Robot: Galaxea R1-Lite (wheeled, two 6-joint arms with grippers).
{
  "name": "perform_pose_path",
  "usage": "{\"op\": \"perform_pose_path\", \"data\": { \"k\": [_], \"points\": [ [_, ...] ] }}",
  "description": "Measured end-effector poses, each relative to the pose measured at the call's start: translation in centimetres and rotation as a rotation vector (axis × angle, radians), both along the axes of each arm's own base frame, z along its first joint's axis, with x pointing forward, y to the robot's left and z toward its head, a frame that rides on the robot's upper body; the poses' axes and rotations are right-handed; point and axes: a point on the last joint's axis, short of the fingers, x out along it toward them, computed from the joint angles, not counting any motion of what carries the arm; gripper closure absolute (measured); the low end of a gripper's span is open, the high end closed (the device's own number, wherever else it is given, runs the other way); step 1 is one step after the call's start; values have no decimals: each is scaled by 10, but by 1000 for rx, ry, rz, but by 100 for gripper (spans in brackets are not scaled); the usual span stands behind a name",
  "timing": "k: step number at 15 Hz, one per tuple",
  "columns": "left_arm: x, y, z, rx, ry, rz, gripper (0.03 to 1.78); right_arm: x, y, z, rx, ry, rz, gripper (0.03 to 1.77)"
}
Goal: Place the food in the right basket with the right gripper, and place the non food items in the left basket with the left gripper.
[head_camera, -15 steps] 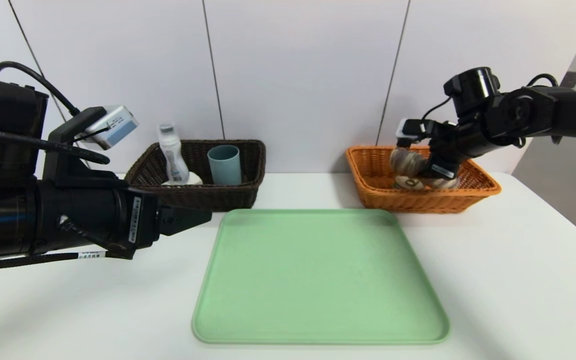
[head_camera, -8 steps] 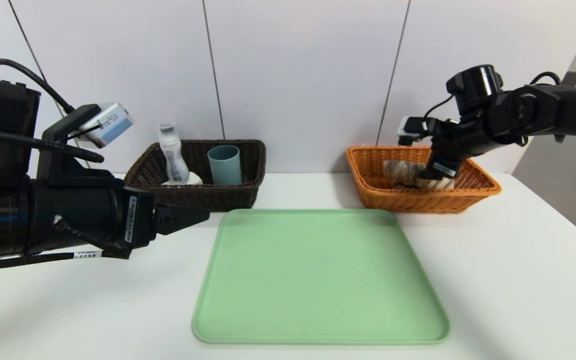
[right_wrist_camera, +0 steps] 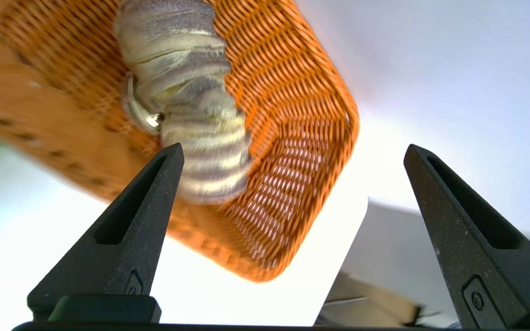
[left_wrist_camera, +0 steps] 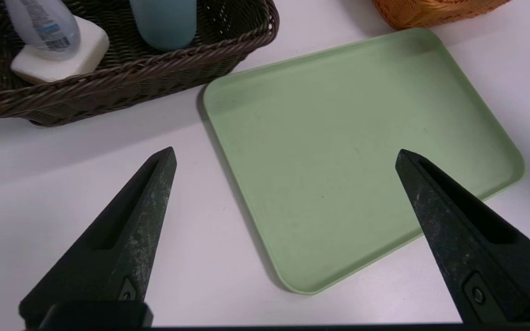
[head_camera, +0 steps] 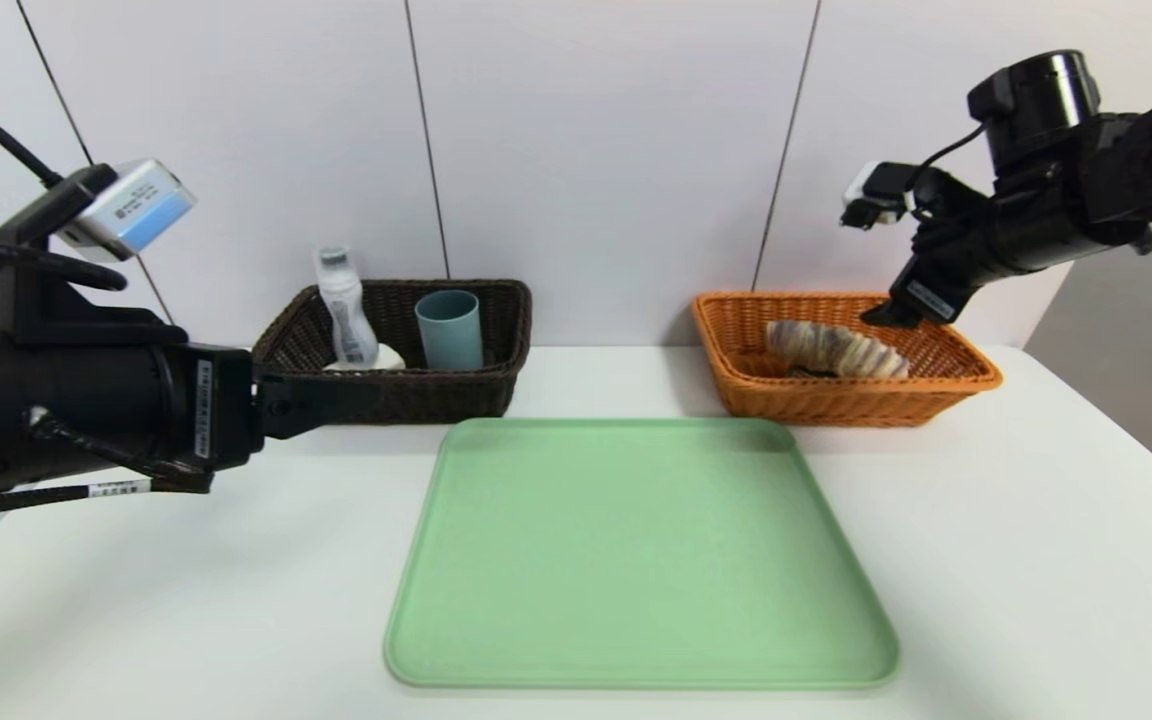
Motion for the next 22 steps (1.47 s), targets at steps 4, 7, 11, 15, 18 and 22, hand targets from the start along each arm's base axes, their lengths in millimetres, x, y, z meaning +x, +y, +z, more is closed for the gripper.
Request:
{"op": "perform_pose_path", "data": {
  "k": [4,7,11,15,18,22],
  "points": [
    [-14,17,5,-3,-40,78,12,-68,-5,33,164,-70,-112,12],
    [-28,23,-7,10,-27,104,12,-127,-14,45,214,-127,-205,11],
    [-56,35,-22,38,-43,185,12,-208,-30,37,270,-185,-287,11],
    [-92,48,-37,32,-88,208,12,-284,-46,15,315,-271,-380,11],
    [-115,61,-57,85,-120,275,12,-327,-49,-5,329,-339,-425,11],
    [-144,70,-81,101,-167,342,12,-365,-48,-26,355,-420,-438,11]
  ]
}}
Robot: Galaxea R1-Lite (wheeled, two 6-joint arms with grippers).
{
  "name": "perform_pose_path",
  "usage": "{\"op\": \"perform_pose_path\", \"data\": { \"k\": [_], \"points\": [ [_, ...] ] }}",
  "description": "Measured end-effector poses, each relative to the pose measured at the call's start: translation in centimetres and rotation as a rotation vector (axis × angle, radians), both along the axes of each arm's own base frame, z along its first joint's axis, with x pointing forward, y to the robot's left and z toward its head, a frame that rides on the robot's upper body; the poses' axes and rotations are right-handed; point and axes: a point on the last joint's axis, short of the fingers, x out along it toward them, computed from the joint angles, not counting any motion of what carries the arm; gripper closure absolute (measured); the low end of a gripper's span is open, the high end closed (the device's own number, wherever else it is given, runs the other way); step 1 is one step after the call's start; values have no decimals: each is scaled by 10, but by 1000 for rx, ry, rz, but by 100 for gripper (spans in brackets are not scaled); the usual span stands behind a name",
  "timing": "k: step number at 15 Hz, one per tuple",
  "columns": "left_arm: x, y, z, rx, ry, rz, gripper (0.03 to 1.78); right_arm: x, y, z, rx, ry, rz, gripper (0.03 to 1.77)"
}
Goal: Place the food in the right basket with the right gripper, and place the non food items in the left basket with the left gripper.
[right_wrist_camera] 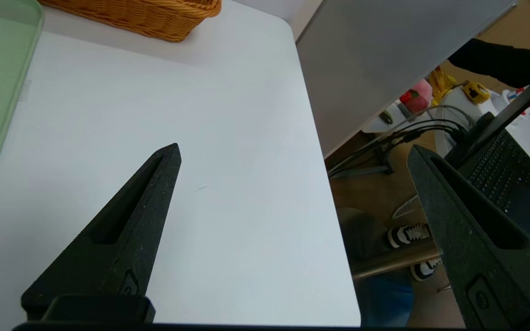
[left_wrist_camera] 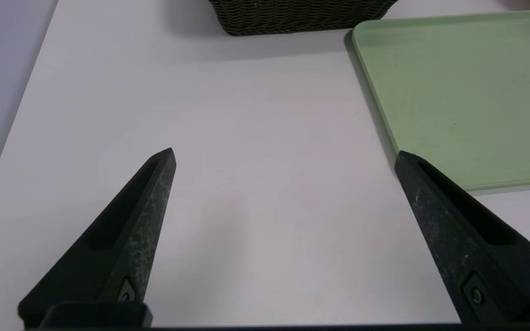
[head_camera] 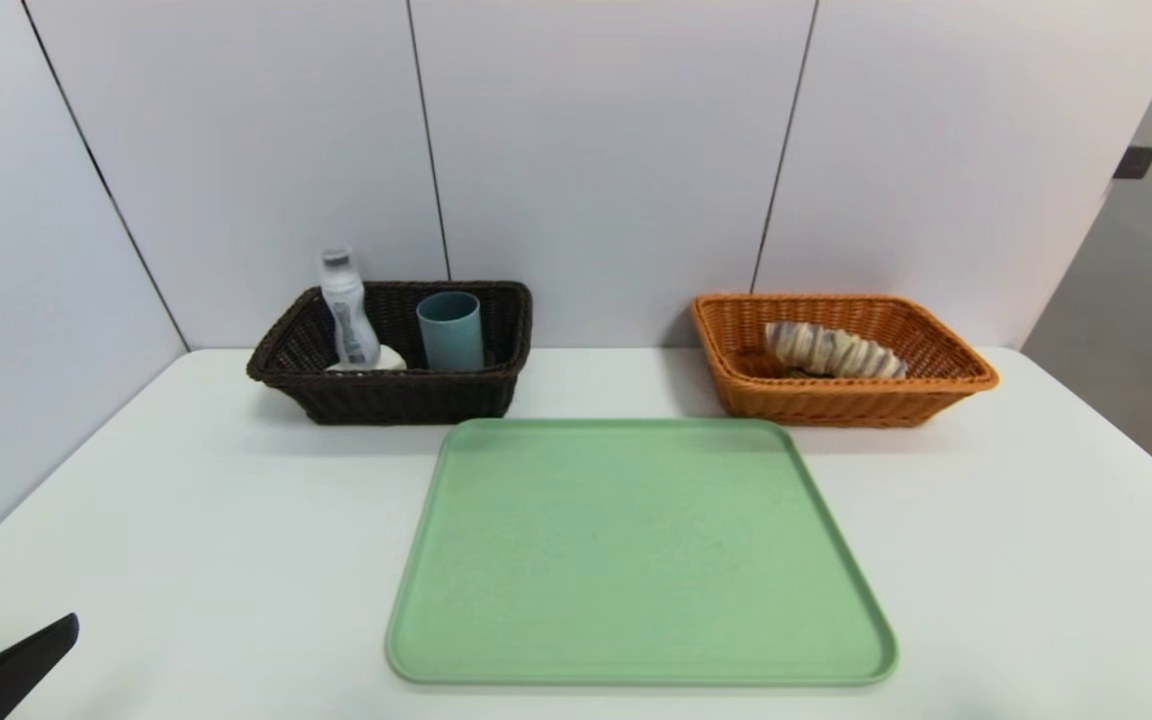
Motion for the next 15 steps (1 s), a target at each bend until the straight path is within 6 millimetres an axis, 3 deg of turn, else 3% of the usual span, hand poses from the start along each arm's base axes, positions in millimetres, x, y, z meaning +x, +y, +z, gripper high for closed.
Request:
{"op": "perform_pose_path", "data": {
  "k": [6,15],
  "points": [
    [-30,5,-24,0,-20,72,12,-38,3,-35,1,-39,-31,10],
    [-60,3,-55,-7,-38,96,12,-60,5,-44,9,-70,-36,10]
  ]
}}
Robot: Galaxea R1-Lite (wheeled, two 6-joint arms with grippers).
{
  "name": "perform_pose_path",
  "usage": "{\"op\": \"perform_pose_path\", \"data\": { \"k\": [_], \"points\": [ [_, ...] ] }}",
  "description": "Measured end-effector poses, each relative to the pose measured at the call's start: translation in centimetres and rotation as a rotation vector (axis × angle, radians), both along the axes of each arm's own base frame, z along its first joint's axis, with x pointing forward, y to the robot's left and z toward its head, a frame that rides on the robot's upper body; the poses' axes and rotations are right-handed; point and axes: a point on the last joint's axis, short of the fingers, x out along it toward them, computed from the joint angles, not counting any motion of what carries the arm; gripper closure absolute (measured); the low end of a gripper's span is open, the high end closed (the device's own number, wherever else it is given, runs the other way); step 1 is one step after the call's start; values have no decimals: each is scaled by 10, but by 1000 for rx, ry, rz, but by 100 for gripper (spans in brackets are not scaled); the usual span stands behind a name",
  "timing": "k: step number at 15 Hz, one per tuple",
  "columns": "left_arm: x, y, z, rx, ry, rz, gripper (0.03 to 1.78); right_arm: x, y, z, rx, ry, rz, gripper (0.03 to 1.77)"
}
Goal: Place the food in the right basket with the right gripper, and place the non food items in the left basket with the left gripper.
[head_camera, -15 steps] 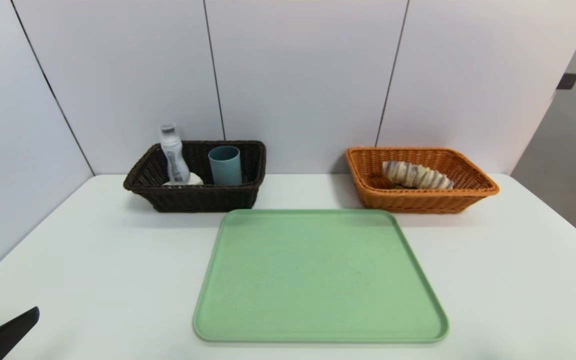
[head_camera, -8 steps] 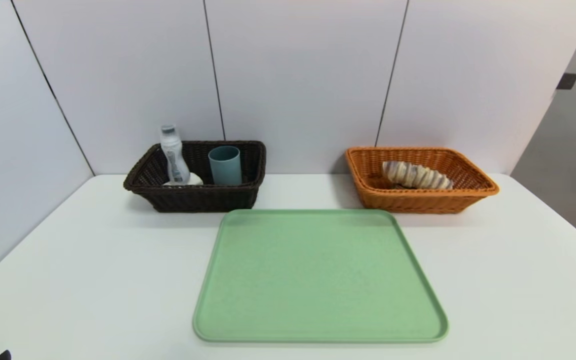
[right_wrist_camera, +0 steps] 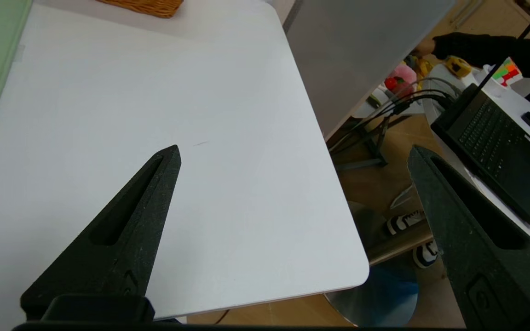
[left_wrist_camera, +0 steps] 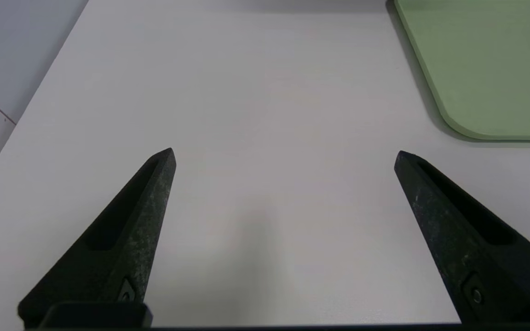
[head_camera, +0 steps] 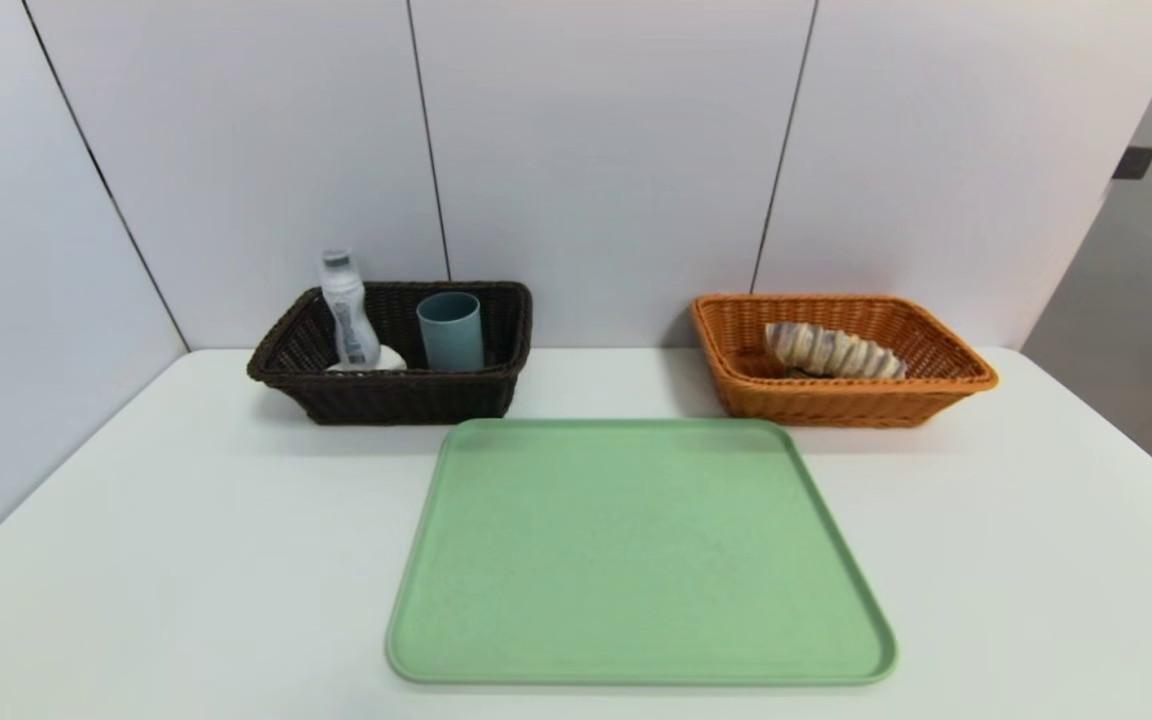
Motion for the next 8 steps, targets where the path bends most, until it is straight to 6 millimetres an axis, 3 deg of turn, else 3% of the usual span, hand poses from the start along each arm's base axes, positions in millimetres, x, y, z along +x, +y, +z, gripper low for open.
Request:
{"op": "perform_pose_path", "data": {
  "k": [4,8],
  "points": [
    [-4,-1,-4,-1,-23,-6,12,-3,-5,4,6,29,85,10],
    [-7,-1,-13,-1,-45,5,12,-9,-6,-19,12,-3,99,10]
  ]
}}
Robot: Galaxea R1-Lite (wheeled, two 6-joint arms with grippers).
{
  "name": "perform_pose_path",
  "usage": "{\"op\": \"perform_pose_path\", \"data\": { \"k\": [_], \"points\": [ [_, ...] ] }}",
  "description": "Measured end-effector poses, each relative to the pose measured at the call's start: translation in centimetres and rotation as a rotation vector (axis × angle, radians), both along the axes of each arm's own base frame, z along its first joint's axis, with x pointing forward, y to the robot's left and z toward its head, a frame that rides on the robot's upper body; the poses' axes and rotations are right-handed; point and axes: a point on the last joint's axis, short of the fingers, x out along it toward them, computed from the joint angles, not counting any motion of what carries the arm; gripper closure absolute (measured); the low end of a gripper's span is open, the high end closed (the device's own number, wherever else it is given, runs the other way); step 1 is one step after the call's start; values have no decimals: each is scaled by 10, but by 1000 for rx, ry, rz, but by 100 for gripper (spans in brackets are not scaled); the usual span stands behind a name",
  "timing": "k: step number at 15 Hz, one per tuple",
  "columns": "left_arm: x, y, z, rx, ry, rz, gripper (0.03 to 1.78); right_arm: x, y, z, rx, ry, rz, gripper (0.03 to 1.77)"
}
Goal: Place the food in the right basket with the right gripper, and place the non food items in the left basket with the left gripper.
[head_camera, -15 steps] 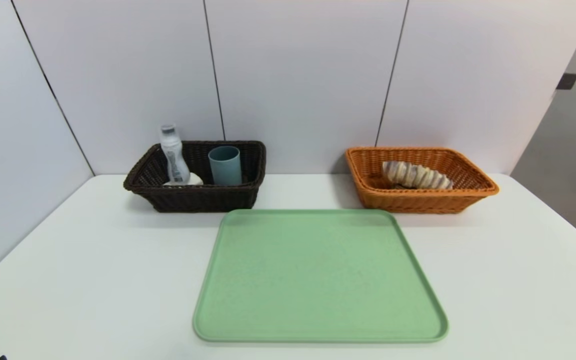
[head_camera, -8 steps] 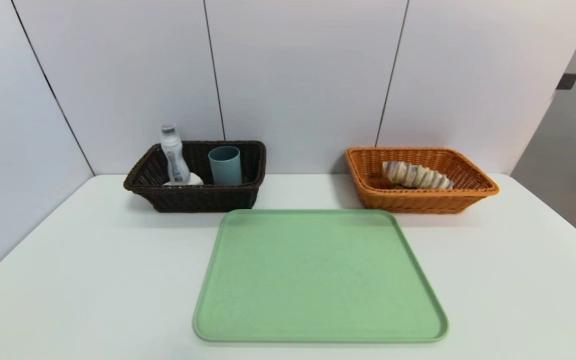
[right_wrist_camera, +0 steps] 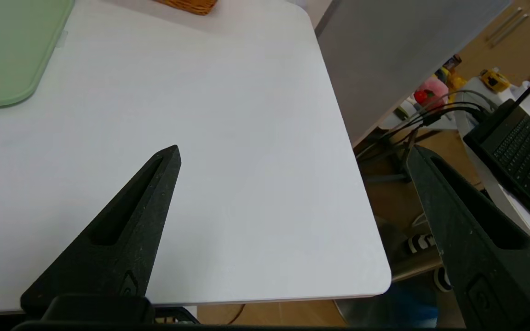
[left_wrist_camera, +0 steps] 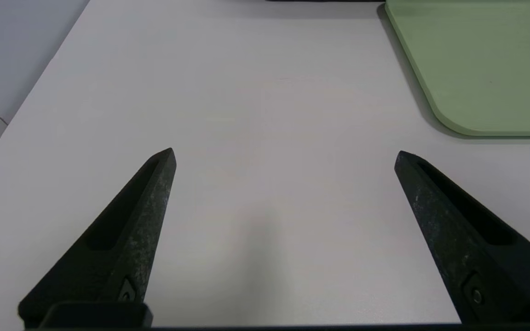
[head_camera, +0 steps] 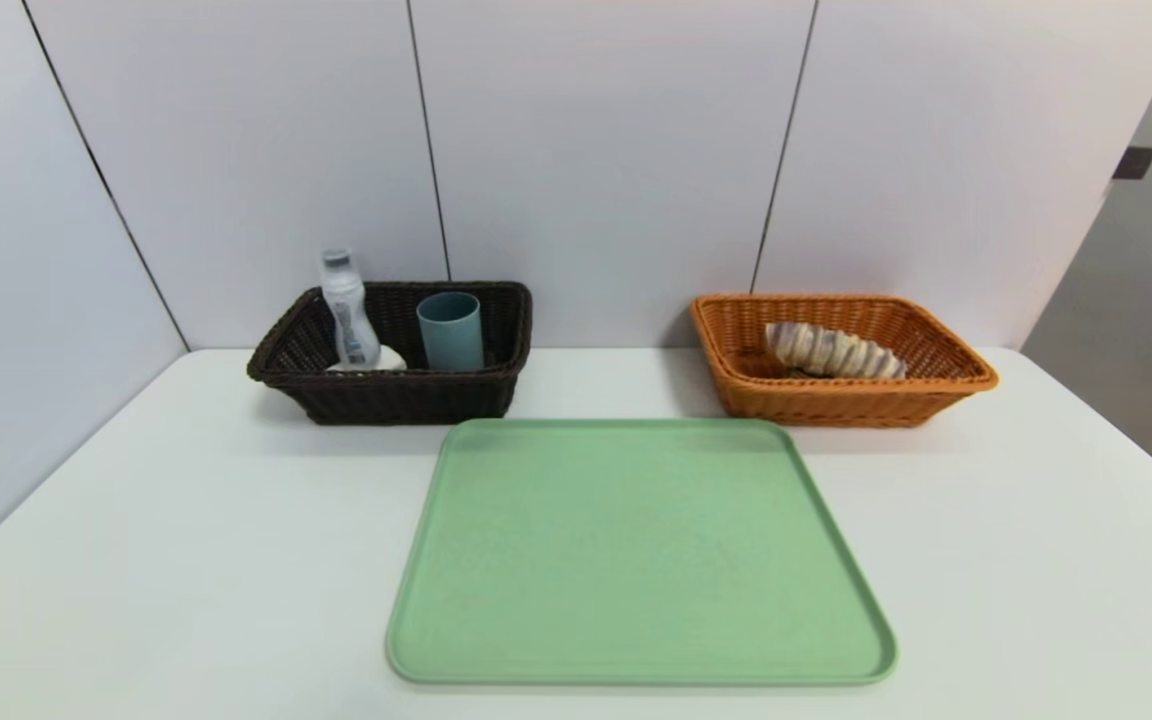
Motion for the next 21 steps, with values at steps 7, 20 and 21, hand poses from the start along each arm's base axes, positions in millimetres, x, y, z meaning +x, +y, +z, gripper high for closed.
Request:
{"op": "perform_pose_path", "data": {
  "k": [7,20,21],
  "points": [
    [2,-2,-18,-1,-127,-75,12,19,1,-50,124,-345,33,10],
    [18,1,-53,91,-169,24,12,50,5,-105,176,-310,200,9],
    [18,1,-53,90,-167,24,12,50,6,-108,186,-284,215,9]
  ]
}}
